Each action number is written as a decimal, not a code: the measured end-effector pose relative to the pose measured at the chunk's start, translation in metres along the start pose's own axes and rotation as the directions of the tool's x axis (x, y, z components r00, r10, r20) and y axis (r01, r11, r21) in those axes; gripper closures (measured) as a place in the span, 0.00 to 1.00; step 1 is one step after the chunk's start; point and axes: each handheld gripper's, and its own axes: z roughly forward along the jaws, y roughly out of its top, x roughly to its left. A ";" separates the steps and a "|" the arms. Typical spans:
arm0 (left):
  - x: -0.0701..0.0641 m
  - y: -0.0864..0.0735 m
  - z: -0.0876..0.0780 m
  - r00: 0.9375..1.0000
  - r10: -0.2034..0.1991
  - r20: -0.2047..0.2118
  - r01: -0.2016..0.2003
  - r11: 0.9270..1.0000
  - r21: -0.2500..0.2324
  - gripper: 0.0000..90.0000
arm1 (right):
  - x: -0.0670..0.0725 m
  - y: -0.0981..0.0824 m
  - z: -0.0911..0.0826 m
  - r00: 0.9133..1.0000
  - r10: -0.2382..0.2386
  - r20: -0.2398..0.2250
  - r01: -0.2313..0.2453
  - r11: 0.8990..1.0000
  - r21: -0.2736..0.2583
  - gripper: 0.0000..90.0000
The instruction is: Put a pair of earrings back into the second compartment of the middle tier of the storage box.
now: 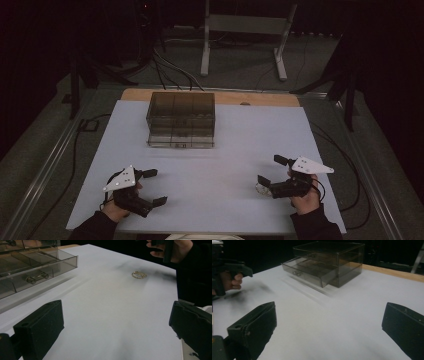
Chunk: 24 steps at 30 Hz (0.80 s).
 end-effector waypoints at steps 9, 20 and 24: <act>0.000 0.000 0.001 1.000 -0.004 -0.001 0.004 1.000 0.008 0.01 | -0.012 -0.007 -0.004 0.998 0.010 0.054 -0.013 0.999 0.044 0.00; -0.001 0.000 0.001 1.000 0.001 0.000 -0.001 1.000 0.005 0.01 | -0.017 -0.016 -0.002 0.996 0.033 0.080 -0.042 0.993 0.114 0.00; 0.000 0.000 0.001 1.000 -0.001 0.000 0.001 1.000 0.001 0.01 | -0.018 -0.020 -0.001 0.996 0.017 0.084 -0.031 0.986 0.163 0.00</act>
